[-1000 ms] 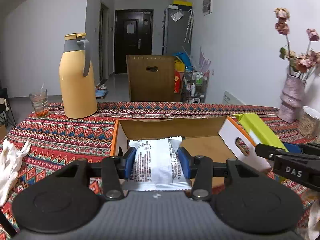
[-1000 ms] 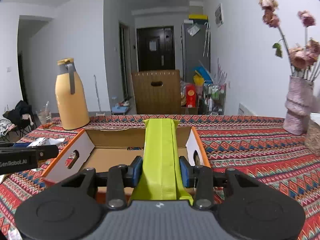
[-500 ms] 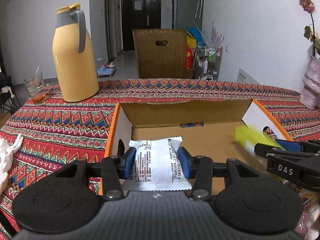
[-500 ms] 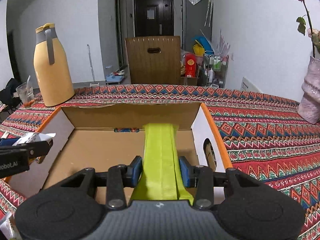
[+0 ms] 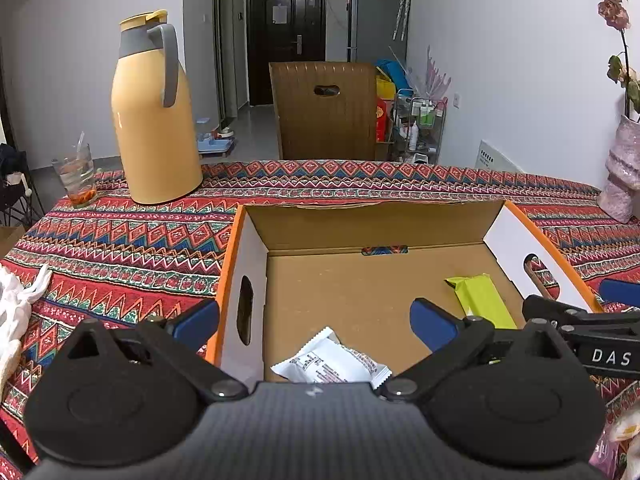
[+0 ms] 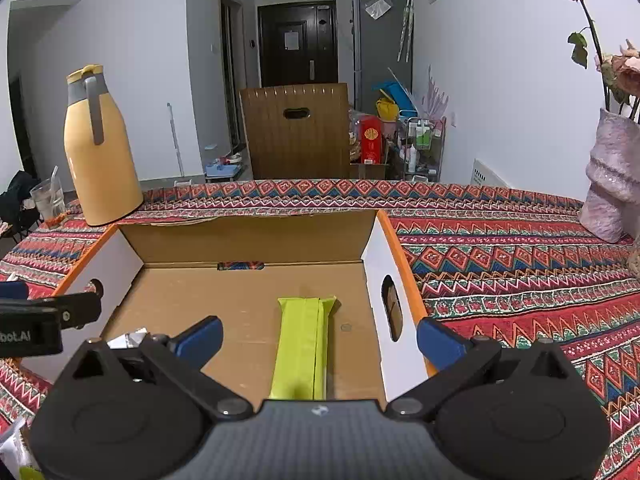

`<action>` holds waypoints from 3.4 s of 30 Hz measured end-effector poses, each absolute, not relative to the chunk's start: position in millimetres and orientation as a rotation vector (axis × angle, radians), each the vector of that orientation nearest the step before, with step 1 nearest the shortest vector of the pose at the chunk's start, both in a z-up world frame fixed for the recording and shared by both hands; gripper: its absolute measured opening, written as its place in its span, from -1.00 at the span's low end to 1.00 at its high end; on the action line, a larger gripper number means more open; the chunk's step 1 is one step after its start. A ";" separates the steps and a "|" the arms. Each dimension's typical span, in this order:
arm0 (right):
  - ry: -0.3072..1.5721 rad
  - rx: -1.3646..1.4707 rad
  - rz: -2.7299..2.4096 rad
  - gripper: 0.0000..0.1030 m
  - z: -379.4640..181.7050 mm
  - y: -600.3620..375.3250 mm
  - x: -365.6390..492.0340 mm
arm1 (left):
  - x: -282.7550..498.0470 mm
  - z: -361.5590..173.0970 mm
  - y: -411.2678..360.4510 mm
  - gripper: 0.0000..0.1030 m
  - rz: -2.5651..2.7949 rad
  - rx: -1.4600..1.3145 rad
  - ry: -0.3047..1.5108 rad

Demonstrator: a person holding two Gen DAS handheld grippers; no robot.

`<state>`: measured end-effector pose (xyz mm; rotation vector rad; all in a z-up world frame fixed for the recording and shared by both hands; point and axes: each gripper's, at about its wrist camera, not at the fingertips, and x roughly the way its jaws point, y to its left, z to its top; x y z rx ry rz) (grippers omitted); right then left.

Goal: Organize snacks
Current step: 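Carry both snacks into the orange box and open both grippers, then grasp a white wrapper with the right gripper while the left grasps another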

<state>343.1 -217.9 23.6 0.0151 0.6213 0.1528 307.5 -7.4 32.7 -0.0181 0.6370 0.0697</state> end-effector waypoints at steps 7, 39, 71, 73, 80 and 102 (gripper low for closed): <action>0.583 0.021 0.152 1.00 32.3 -221.9 323.1 | 292.2 39.6 -5.9 1.00 0.062 -0.023 0.619; 0.465 0.042 0.121 1.00 4.3 -266.2 136.5 | 137.0 -0.8 27.1 1.00 0.010 -0.040 0.580; 0.623 0.053 0.054 -0.63 -49.0 -282.3 131.9 | 115.1 -15.4 24.9 1.00 0.002 -0.037 0.605; 0.622 0.061 0.040 -0.35 -48.5 -283.4 133.3 | 115.0 -15.5 25.5 1.00 0.003 -0.038 0.605; 0.588 0.116 -0.009 0.08 -41.0 -295.0 145.5 | 115.8 -15.2 26.9 1.00 0.012 -0.038 0.606; 0.473 0.160 0.019 -0.70 -22.7 -296.0 134.4 | 135.9 -29.3 57.1 1.00 0.043 -0.023 0.708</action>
